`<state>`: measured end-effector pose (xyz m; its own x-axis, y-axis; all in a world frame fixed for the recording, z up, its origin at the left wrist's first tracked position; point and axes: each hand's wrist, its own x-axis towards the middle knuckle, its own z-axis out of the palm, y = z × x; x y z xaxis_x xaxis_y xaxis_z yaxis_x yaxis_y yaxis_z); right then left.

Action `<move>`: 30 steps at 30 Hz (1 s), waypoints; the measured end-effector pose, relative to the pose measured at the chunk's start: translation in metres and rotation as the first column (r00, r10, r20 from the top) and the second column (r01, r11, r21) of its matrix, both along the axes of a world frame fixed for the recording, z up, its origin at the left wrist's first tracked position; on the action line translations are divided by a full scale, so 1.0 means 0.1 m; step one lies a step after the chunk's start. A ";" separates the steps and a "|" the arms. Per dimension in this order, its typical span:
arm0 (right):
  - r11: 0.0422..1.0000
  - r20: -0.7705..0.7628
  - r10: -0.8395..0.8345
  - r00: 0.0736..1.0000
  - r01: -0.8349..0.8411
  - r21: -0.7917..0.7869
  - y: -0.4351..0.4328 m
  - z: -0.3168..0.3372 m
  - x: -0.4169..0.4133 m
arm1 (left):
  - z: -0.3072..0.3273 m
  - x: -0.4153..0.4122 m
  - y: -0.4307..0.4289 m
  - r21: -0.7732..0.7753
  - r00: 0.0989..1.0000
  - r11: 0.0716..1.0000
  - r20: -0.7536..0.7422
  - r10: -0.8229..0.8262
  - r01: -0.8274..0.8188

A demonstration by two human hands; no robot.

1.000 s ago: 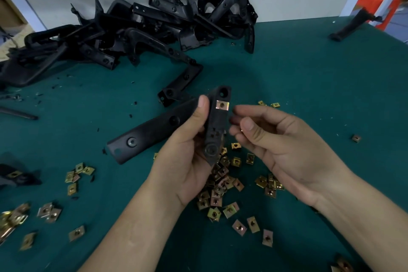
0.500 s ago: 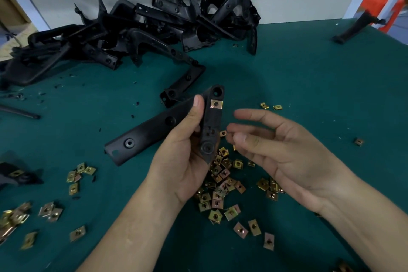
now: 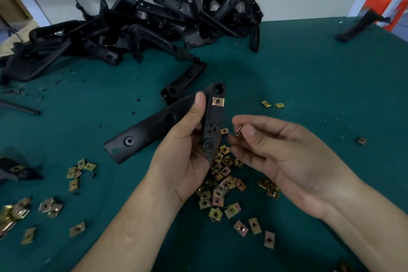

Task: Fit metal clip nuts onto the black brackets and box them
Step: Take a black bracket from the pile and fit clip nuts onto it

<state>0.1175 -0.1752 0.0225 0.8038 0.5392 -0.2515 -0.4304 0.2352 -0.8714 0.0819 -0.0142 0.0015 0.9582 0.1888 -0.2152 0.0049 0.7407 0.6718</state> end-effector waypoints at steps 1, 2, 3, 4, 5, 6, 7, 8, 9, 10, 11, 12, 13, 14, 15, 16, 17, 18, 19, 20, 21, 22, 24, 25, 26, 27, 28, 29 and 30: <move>1.000 0.006 0.013 1.000 -0.013 -0.001 0.00 0.00 -0.01 | -0.01 0.00 0.01 0.012 1.000 1.000 0.012 -0.009 0.009; 0.999 0.011 0.034 0.999 -0.034 -0.006 0.01 0.00 -0.02 | -0.01 0.00 0.01 0.023 1.000 1.000 0.019 -0.020 0.019; 0.998 0.015 0.058 0.998 -0.057 -0.015 0.02 0.01 -0.03 | -0.02 0.00 0.01 0.028 0.999 0.999 0.022 -0.030 0.029; 0.997 0.020 0.075 0.997 -0.075 -0.028 0.02 0.01 -0.03 | -0.03 0.00 0.00 0.025 0.999 0.999 0.026 -0.038 0.037; 0.996 0.027 0.080 0.996 -0.079 -0.044 0.02 0.02 -0.03 | -0.03 0.01 -0.01 0.015 0.999 0.999 0.034 -0.041 0.040; 0.996 0.035 0.073 0.997 -0.071 -0.059 0.03 0.01 -0.03 | -0.04 0.01 -0.01 0.004 0.998 0.999 0.044 -0.039 0.038; 0.996 0.044 0.061 0.997 -0.058 -0.066 0.03 0.01 -0.03 | -0.04 0.01 -0.02 -0.007 0.998 0.999 0.055 -0.036 0.037; 0.997 0.048 0.050 0.998 -0.047 -0.061 0.03 0.00 -0.03 | -0.04 0.01 -0.02 -0.018 0.997 0.999 0.068 -0.041 0.043; 0.998 0.048 0.041 0.998 -0.039 -0.047 0.03 0.00 -0.03 | -0.04 0.02 -0.02 -0.028 0.995 0.998 0.081 -0.051 0.054; 0.999 0.047 0.034 0.998 -0.032 -0.032 0.03 0.00 -0.03 | -0.04 0.01 -0.02 -0.034 0.994 0.997 0.087 -0.059 0.062; 0.999 0.049 0.027 0.998 -0.026 -0.018 0.03 0.00 -0.03 | -0.05 0.01 -0.02 -0.031 0.995 0.998 0.085 -0.059 0.062; 1.000 0.053 0.021 0.998 -0.021 -0.007 0.04 0.00 -0.03 | -0.06 0.01 -0.02 -0.018 0.996 0.998 0.075 -0.052 0.054; 1.000 0.059 0.013 0.998 -0.013 0.000 0.04 0.00 -0.04 | -0.07 0.01 -0.02 -0.005 0.997 0.999 0.060 -0.044 0.045; 1.000 0.065 0.004 0.998 -0.004 0.001 0.04 0.00 -0.04 | -0.08 0.01 -0.03 0.007 0.998 0.999 0.043 -0.038 0.038; 1.000 0.072 -0.003 0.997 0.003 -0.002 0.03 0.00 -0.04 | -0.09 0.01 -0.03 0.014 0.999 0.999 0.033 -0.037 0.036; 1.000 0.080 -0.005 0.997 0.006 -0.003 0.03 0.00 -0.04 | -0.10 0.01 -0.04 0.022 0.999 0.999 0.031 -0.037 0.036; 1.000 0.087 -0.003 0.996 0.003 -0.001 0.03 0.00 -0.04 | -0.10 0.01 -0.04 0.030 0.999 0.999 0.032 -0.038 0.037; 1.000 0.099 0.004 0.995 -0.004 0.000 0.03 0.01 -0.04 | -0.11 0.01 -0.04 0.041 0.999 0.998 0.032 -0.042 0.040; 1.000 0.114 0.012 0.993 -0.012 -0.003 0.03 0.01 -0.04 | -0.12 0.00 -0.04 0.054 0.998 0.997 0.031 -0.053 0.051; 1.000 0.129 0.019 0.991 -0.018 -0.008 0.02 0.01 -0.04 | -0.12 0.00 -0.04 0.070 0.997 0.995 0.027 -0.069 0.067; 1.000 0.140 0.022 0.990 -0.021 -0.012 0.02 0.01 -0.04 | -0.12 -0.01 -0.04 0.081 0.996 0.993 0.023 -0.087 0.084; 1.000 0.143 0.021 0.990 -0.020 -0.011 0.02 0.01 -0.04 | -0.11 -0.01 -0.05 0.084 0.995 0.992 0.016 -0.097 0.095; 1.000 0.128 0.011 0.992 -0.012 0.004 0.02 0.01 -0.04 | -0.10 -0.01 -0.05 0.060 0.996 0.994 0.011 -0.090 0.089; 1.000 0.124 0.007 0.992 -0.008 0.008 0.02 0.01 -0.04 | -0.10 -0.01 -0.05 0.045 0.996 0.995 0.010 -0.085 0.084; 1.000 0.130 0.008 0.992 -0.008 0.006 0.02 0.01 -0.04 | -0.09 -0.01 -0.04 0.040 0.996 0.995 0.012 -0.094 0.093; 1.000 0.143 0.013 0.990 -0.013 -0.001 0.02 0.01 -0.04 | -0.08 -0.02 -0.05 0.043 0.993 0.992 0.020 -0.119 0.118; 1.000 0.156 0.020 0.988 -0.019 -0.008 0.02 0.02 -0.05 | -0.06 -0.03 -0.06 0.048 0.988 0.988 0.030 -0.150 0.149; 1.000 0.163 0.026 0.986 -0.024 -0.013 0.02 0.03 -0.05 | -0.06 -0.03 -0.06 0.050 0.984 0.984 0.040 -0.175 0.172; 1.000 0.162 0.028 0.986 -0.026 -0.015 0.02 0.03 -0.05 | -0.05 -0.03 -0.07 0.048 0.981 0.982 0.048 -0.186 0.184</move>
